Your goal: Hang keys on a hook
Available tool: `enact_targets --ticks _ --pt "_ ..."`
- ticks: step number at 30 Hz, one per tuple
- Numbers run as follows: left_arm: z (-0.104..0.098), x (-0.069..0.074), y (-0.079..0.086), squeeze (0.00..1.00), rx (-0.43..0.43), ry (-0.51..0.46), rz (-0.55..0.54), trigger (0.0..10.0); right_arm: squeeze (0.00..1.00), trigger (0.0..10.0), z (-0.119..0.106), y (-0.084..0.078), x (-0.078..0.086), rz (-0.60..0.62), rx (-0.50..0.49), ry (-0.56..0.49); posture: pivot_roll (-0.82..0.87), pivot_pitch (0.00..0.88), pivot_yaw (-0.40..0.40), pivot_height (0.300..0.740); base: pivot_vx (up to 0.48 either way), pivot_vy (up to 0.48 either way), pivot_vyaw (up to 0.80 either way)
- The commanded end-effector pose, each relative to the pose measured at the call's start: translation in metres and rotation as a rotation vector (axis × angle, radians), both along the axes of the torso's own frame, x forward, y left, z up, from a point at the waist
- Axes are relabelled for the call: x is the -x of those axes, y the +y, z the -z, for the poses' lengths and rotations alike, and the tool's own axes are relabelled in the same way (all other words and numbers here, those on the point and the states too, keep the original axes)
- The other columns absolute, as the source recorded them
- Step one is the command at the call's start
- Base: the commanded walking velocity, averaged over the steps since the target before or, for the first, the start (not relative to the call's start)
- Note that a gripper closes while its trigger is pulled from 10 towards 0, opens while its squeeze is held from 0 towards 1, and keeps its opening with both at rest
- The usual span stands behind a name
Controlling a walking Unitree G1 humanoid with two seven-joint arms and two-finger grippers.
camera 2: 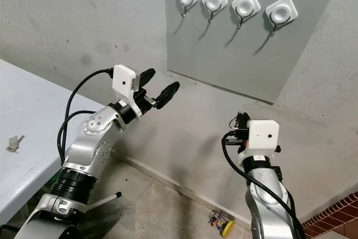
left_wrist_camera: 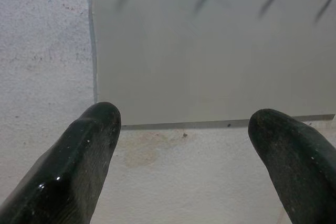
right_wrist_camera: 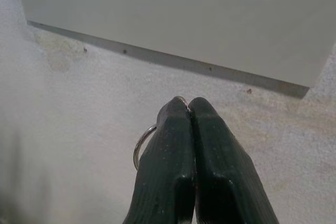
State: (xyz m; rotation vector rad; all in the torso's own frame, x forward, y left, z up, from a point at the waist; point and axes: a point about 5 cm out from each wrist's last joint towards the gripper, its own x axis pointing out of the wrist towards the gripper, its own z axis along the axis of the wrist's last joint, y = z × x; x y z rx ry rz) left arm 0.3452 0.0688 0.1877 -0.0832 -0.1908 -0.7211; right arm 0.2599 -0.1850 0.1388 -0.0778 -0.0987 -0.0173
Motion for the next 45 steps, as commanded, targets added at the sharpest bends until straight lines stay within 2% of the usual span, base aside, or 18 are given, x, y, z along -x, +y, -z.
enact_targets --ticks 1,26,37,45 --pt "-0.008 -0.001 -0.002 0.00 -0.010 -0.029 0.006 10.0 0.00 10.0 -0.008 0.004 -0.001 -0.025 -0.001 -0.037 -0.11 0.051 0.040 0.740 0.000 0.000 0.00" --pt "-0.010 0.001 -0.012 0.00 -0.005 -0.044 0.043 10.0 0.00 10.0 -0.016 0.016 -0.014 -0.071 -0.020 -0.074 -0.11 0.032 0.037 0.740 0.000 0.000 0.00" --pt "-0.015 -0.001 -0.011 0.00 0.008 -0.048 0.035 10.0 0.00 10.0 -0.031 0.029 -0.033 -0.108 -0.046 -0.127 -0.09 0.037 0.034 0.740 0.000 0.000 0.00" --pt "-0.015 0.000 -0.014 0.00 0.008 -0.047 0.046 10.0 0.00 10.0 -0.036 0.035 -0.039 -0.123 -0.054 -0.149 -0.09 0.040 0.037 0.740 0.000 0.000 0.00"
